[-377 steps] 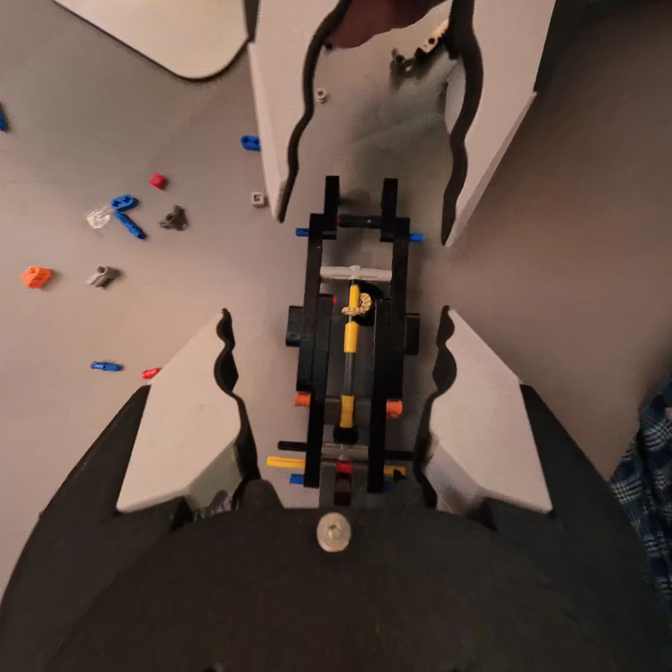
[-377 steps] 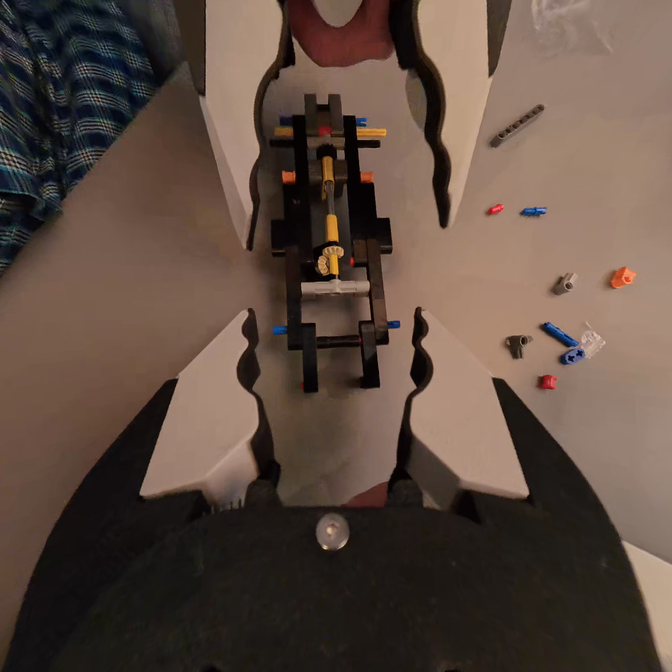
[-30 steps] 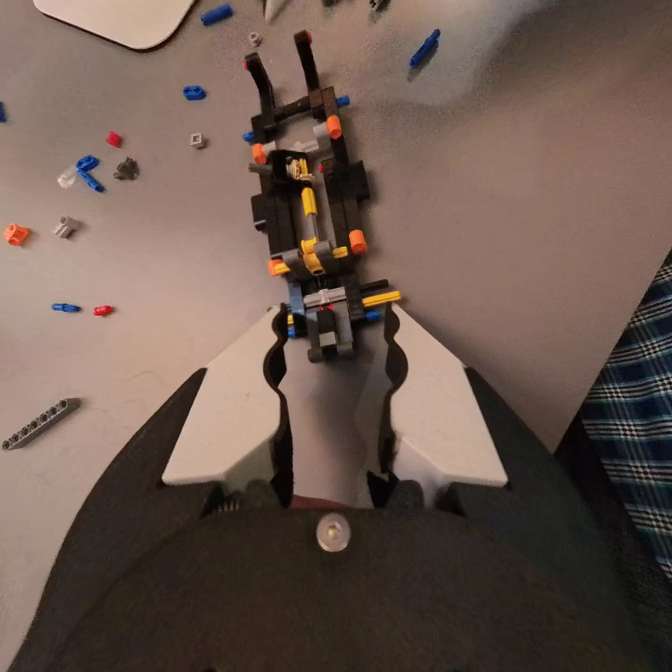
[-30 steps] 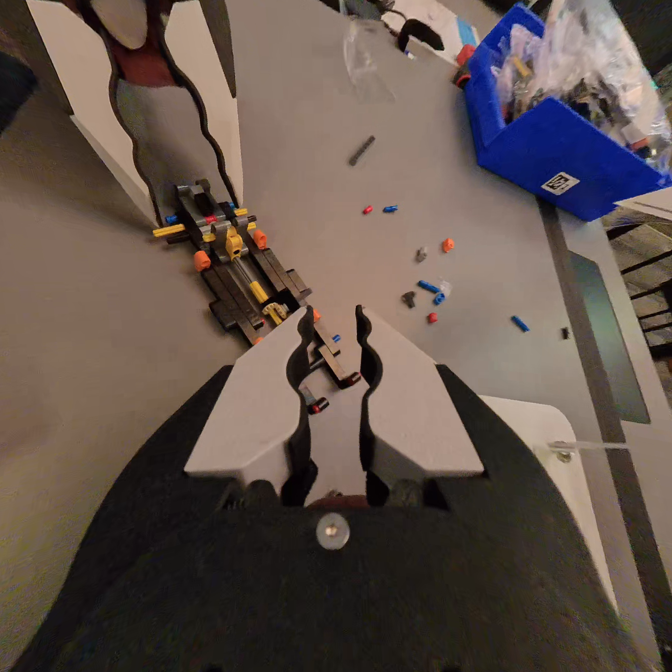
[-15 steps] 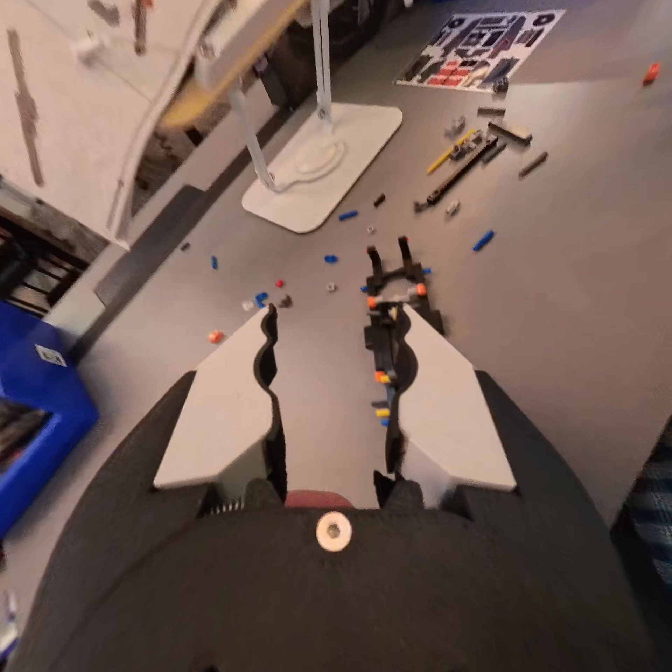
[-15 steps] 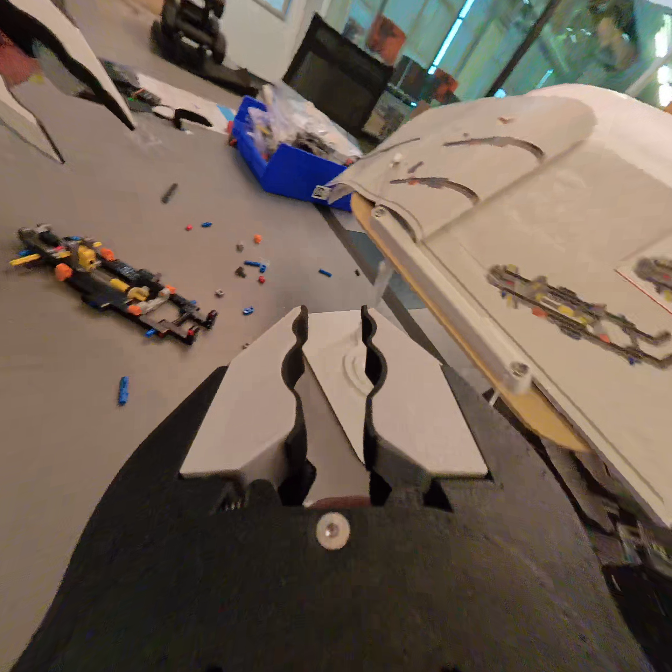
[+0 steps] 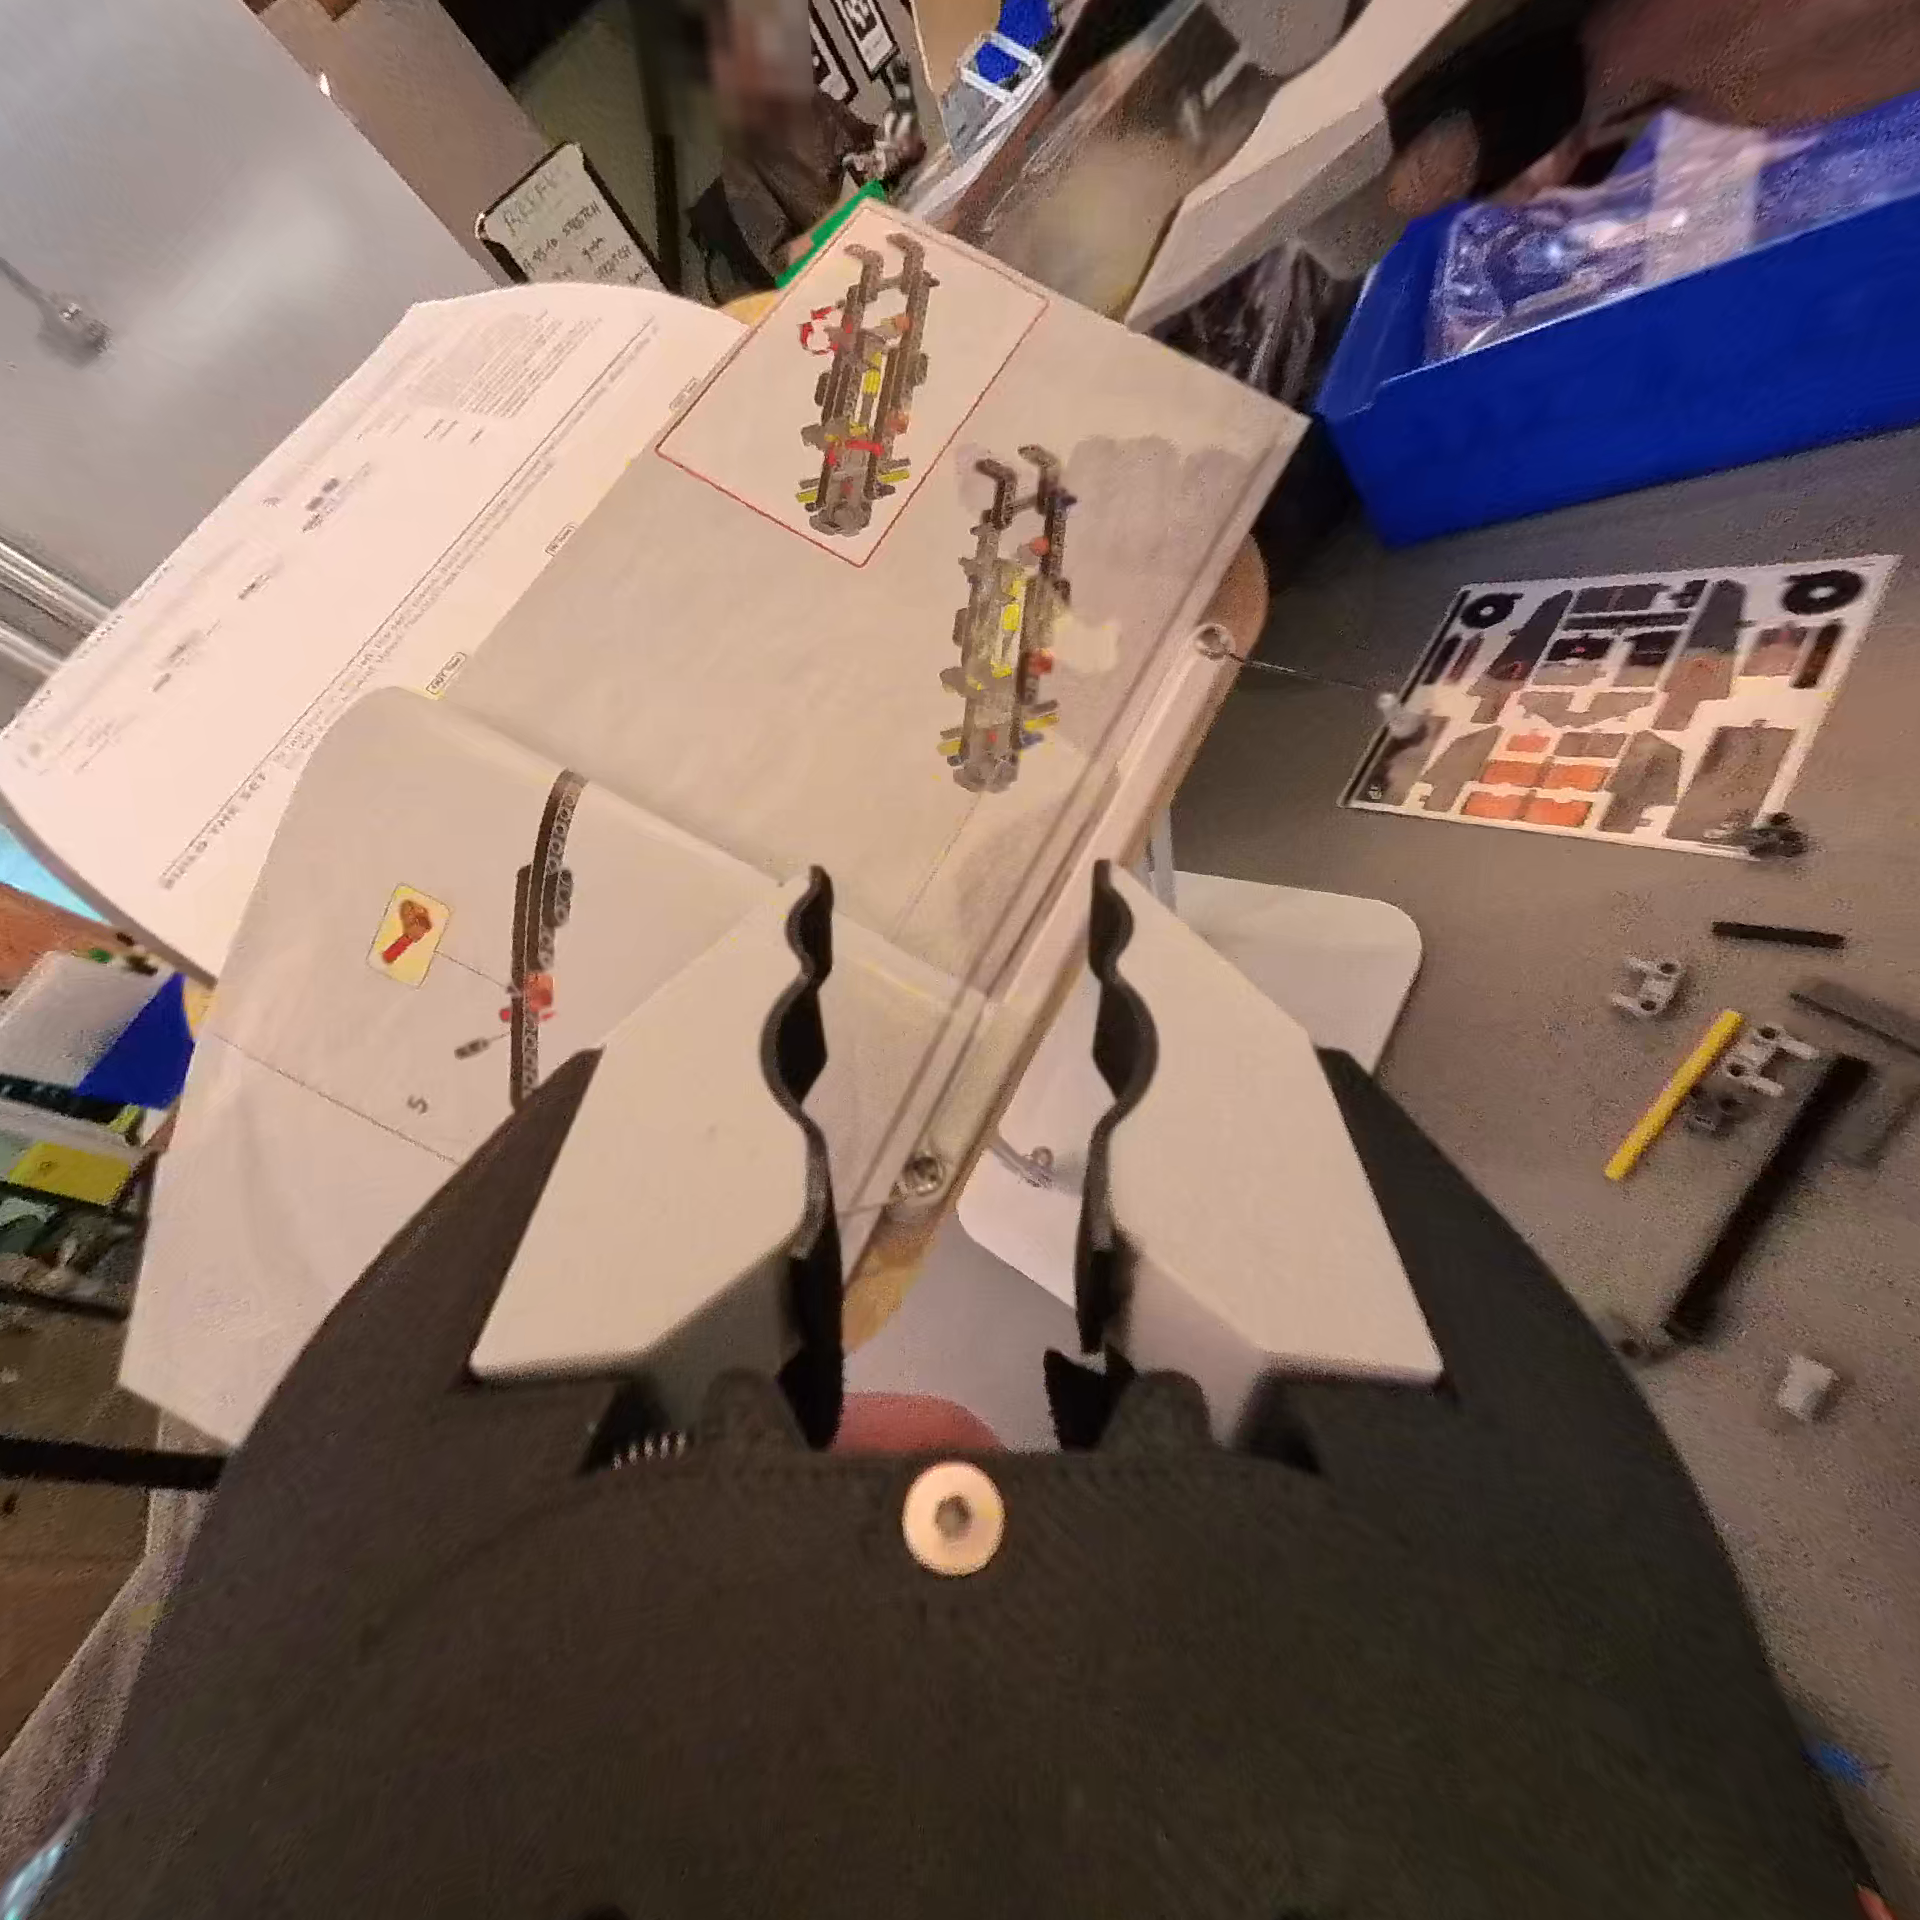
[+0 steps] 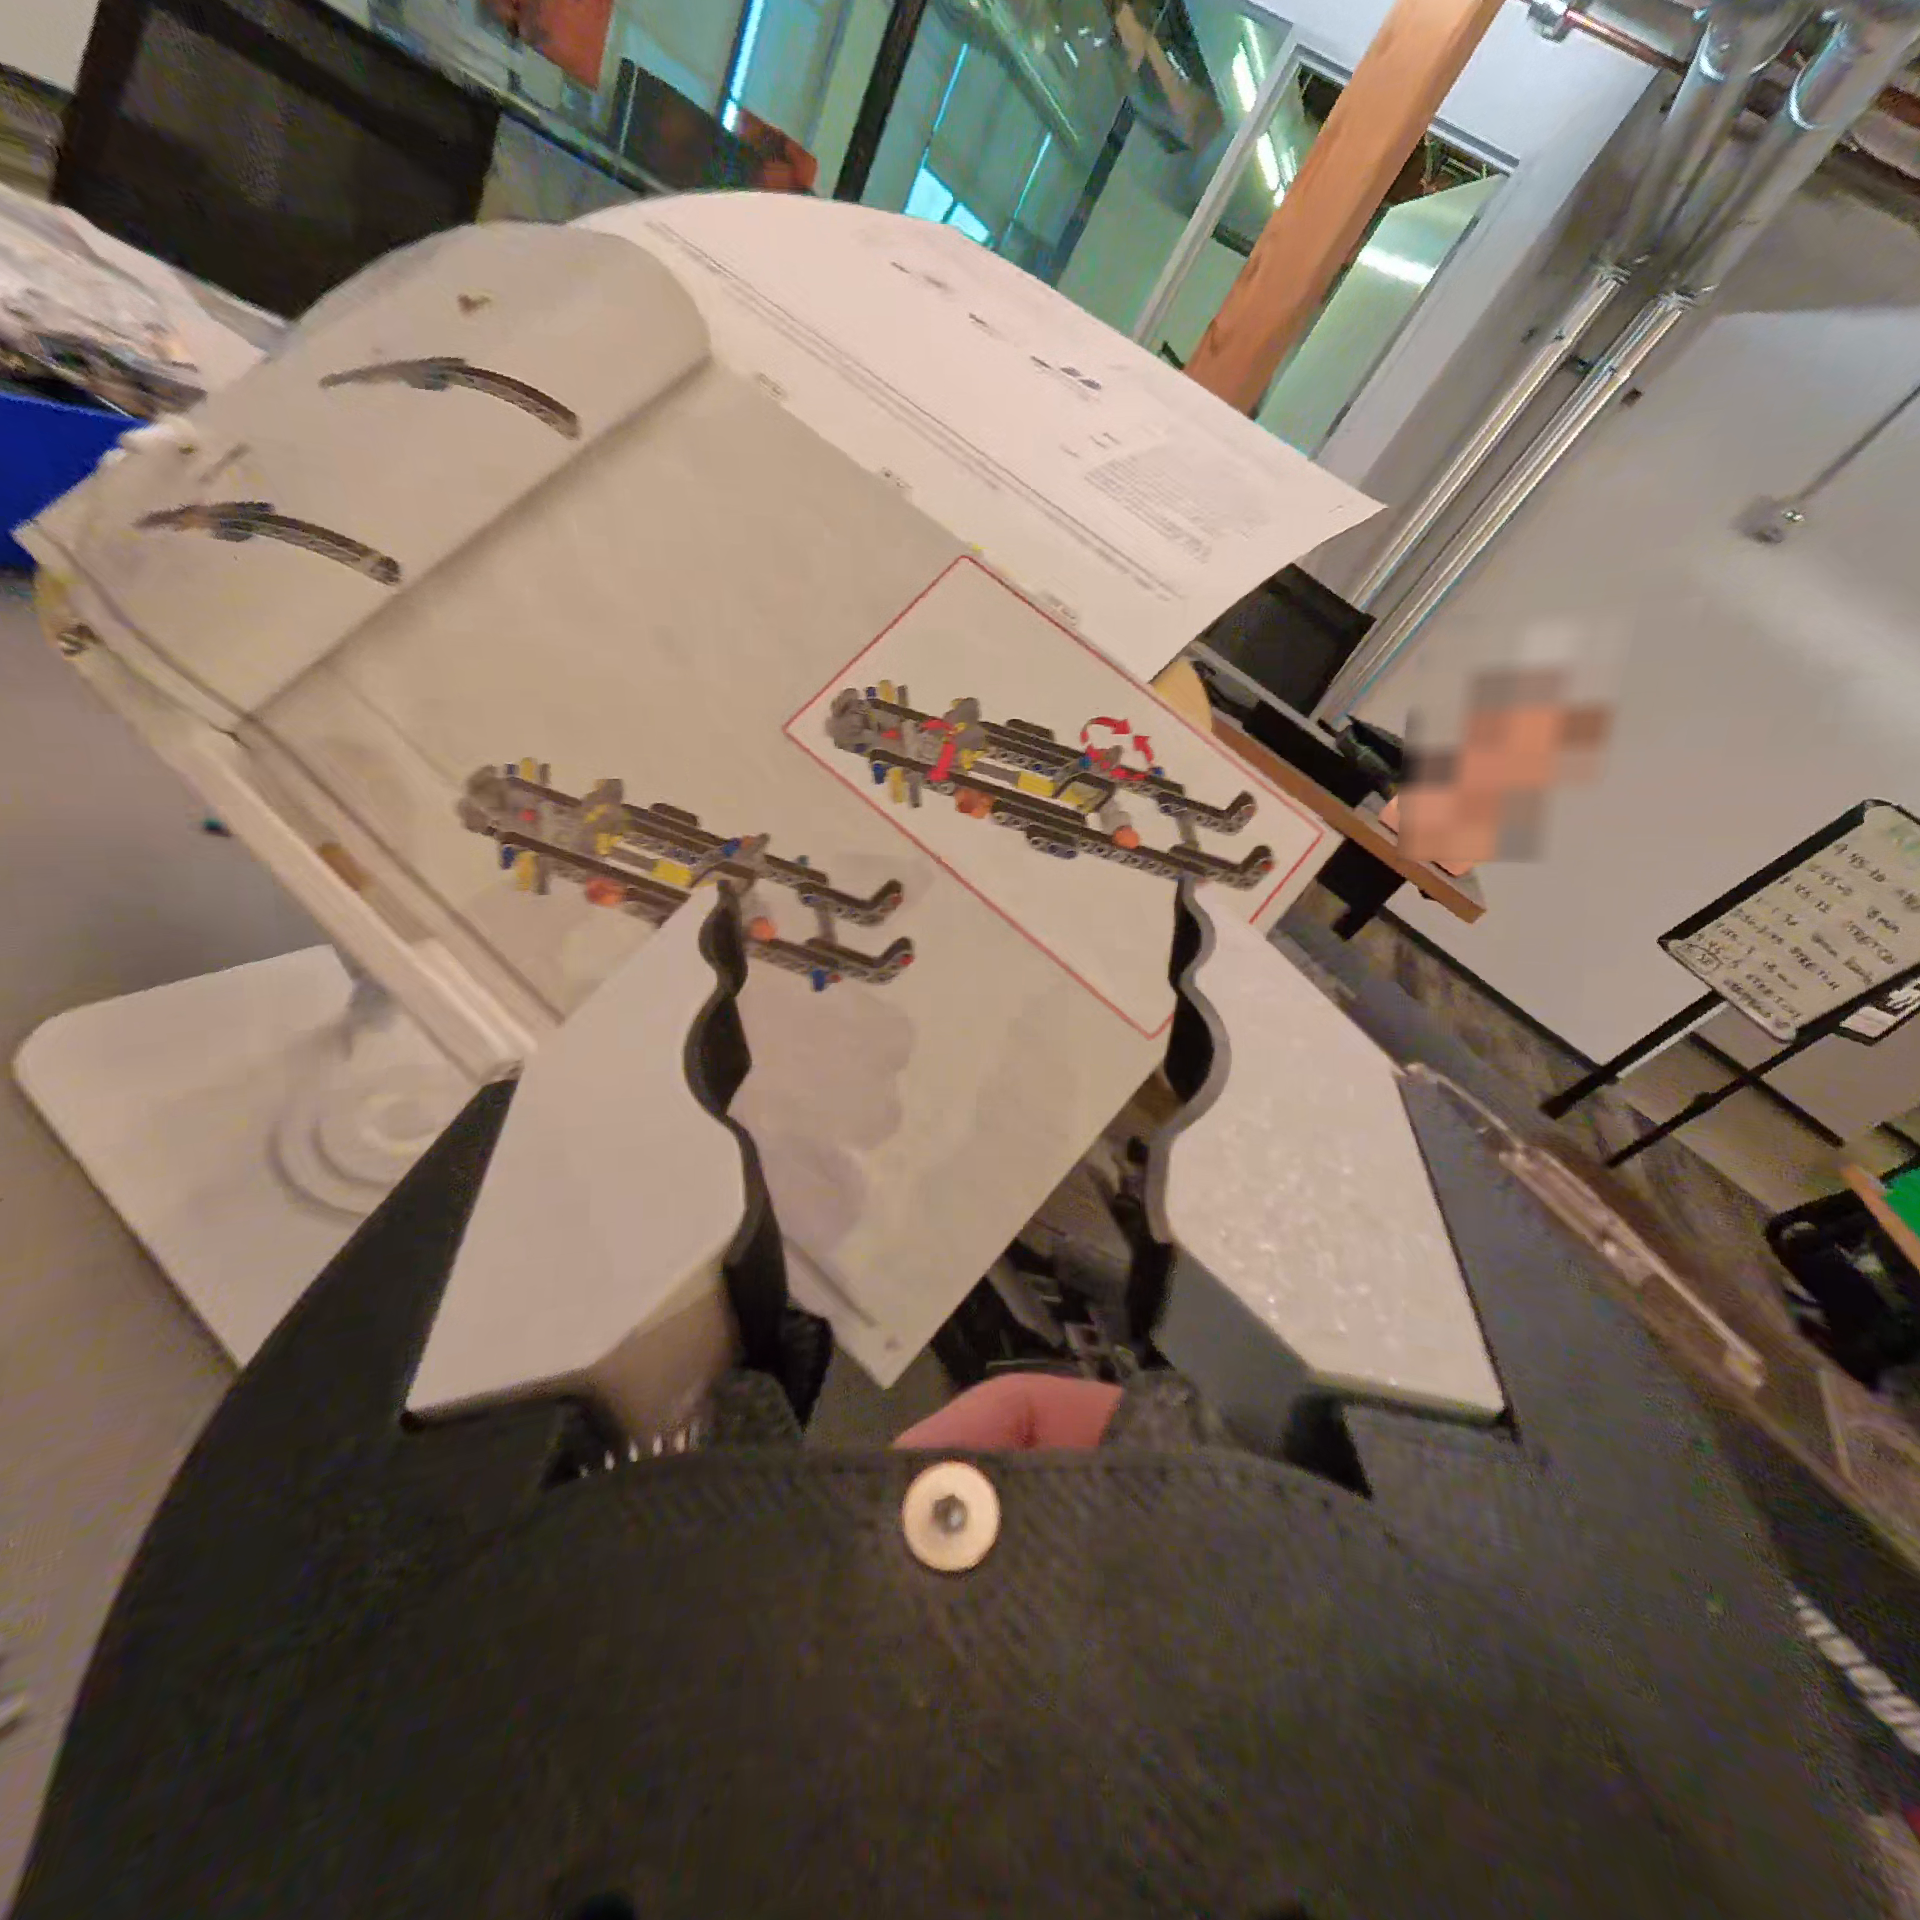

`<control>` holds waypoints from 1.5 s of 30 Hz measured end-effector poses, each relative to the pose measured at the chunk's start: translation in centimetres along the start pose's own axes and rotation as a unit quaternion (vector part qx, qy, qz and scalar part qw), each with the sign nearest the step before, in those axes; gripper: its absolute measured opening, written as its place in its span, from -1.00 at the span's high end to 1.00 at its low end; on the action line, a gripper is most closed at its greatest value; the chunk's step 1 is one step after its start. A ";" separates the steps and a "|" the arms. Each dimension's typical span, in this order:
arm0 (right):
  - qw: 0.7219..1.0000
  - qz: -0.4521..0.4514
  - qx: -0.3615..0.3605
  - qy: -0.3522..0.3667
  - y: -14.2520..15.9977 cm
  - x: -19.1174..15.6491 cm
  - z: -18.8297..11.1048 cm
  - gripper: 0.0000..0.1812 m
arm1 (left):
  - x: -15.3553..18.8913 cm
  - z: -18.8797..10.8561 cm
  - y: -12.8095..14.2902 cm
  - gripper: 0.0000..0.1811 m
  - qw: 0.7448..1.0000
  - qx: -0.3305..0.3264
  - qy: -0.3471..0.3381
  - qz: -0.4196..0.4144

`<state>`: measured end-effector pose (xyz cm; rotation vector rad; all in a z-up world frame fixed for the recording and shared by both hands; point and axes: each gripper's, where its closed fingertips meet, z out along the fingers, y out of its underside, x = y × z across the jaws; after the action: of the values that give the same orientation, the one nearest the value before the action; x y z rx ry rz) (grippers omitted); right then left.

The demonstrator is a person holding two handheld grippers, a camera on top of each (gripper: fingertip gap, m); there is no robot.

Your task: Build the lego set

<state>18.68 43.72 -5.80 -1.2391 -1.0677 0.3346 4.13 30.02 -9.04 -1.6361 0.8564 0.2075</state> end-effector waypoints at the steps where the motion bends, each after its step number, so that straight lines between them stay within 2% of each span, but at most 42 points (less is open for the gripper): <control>1: 1.000 -0.008 -0.007 0.002 0.0 1.2 0.8 0.10 | -0.6 1.2 0.1 0.46 1.000 -0.007 -0.008 0.003; 5: 0.998 -0.033 -0.043 -0.019 0.9 4.4 4.1 0.08 | -1.8 5.2 2.5 0.48 0.998 -0.056 -0.016 0.004; 7: 0.998 -0.038 -0.047 -0.036 1.1 5.2 5.4 0.05 | -1.6 6.2 3.8 0.51 0.997 -0.074 -0.011 -0.013; 9: 0.996 -0.045 -0.054 -0.049 1.3 5.5 6.5 -0.11 | -1.5 6.6 4.0 0.60 0.998 -0.064 -0.012 -0.019; 10: 0.996 -0.046 -0.061 -0.052 1.6 5.8 7.0 -0.12 | -1.4 6.7 4.1 0.60 0.998 -0.063 -0.010 -0.019; 15: 0.993 -0.041 -0.074 -0.083 2.7 5.4 8.3 0.08 | -0.7 7.0 4.6 0.62 0.998 -0.068 -0.005 0.004; 21: 0.994 -0.055 -0.051 -0.083 2.6 4.6 8.2 0.30 | -0.1 7.1 5.0 0.67 0.998 -0.061 -0.006 0.009; 24: 0.994 -0.058 -0.051 -0.074 2.6 4.7 8.1 0.29 | 0.0 7.1 5.0 0.68 0.998 -0.055 -0.004 0.005; 31: 0.994 -0.074 -0.035 -0.073 1.2 4.1 6.6 0.60 | 0.2 6.8 4.8 0.65 0.999 -0.051 0.000 -0.001; 35: 0.995 -0.076 -0.039 -0.058 0.8 4.6 6.0 0.59 | 0.3 6.7 4.8 0.65 0.999 -0.050 0.001 -0.008; 37: 0.995 -0.071 -0.046 -0.053 0.9 4.9 5.9 0.52 | 0.3 6.4 4.8 0.65 0.999 -0.051 0.000 -0.006; 43: 0.994 -0.072 -0.063 -0.053 1.6 5.1 6.1 0.58 | 0.1 5.9 4.9 0.66 0.998 -0.055 0.009 -0.003; 45: 0.994 -0.070 -0.073 -0.036 2.1 5.6 6.6 0.32 | 0.0 5.9 4.9 0.67 0.998 -0.058 0.012 -0.001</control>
<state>16.95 52.41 -5.33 -1.2815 -1.2515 0.1974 2.93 35.30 -14.45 -1.7502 0.8745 0.2417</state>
